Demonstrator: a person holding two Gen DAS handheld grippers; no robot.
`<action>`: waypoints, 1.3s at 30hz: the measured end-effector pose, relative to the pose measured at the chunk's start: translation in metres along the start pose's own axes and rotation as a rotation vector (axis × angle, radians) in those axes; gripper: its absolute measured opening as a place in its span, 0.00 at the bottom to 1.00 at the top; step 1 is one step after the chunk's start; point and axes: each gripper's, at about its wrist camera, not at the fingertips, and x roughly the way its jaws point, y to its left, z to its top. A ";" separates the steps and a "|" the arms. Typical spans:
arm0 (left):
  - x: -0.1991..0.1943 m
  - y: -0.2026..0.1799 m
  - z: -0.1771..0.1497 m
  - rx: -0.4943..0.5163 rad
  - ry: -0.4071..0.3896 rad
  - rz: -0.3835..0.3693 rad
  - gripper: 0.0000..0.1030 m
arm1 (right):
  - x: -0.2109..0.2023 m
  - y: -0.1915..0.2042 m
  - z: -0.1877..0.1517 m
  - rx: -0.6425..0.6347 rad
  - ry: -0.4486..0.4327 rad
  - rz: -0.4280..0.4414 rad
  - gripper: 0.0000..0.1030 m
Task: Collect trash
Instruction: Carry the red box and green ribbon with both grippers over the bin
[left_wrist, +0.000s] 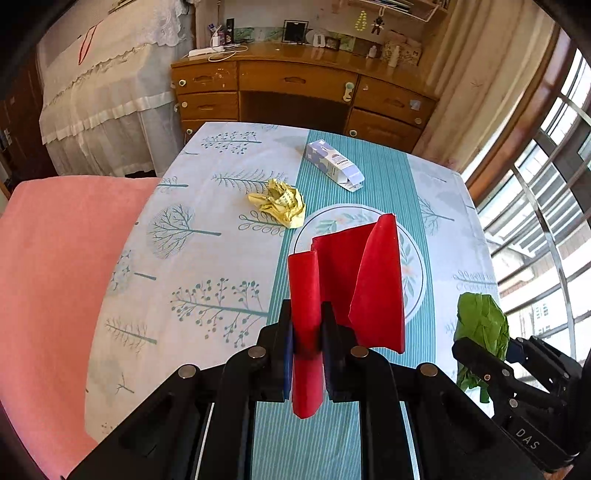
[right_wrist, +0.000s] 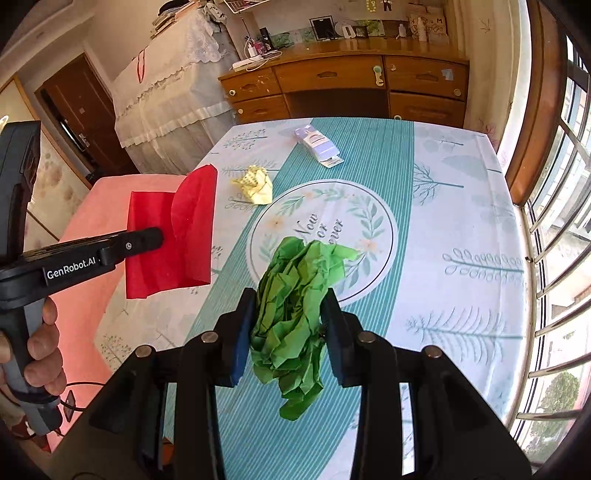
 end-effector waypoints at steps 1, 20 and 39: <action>-0.010 0.004 -0.010 0.021 -0.002 -0.012 0.12 | -0.008 0.011 -0.009 0.003 -0.007 -0.008 0.31; -0.153 0.105 -0.198 0.325 -0.023 -0.196 0.12 | -0.135 0.208 -0.195 0.162 -0.132 -0.154 0.31; -0.142 0.083 -0.297 0.468 0.127 -0.232 0.12 | -0.133 0.193 -0.292 0.301 0.031 -0.190 0.31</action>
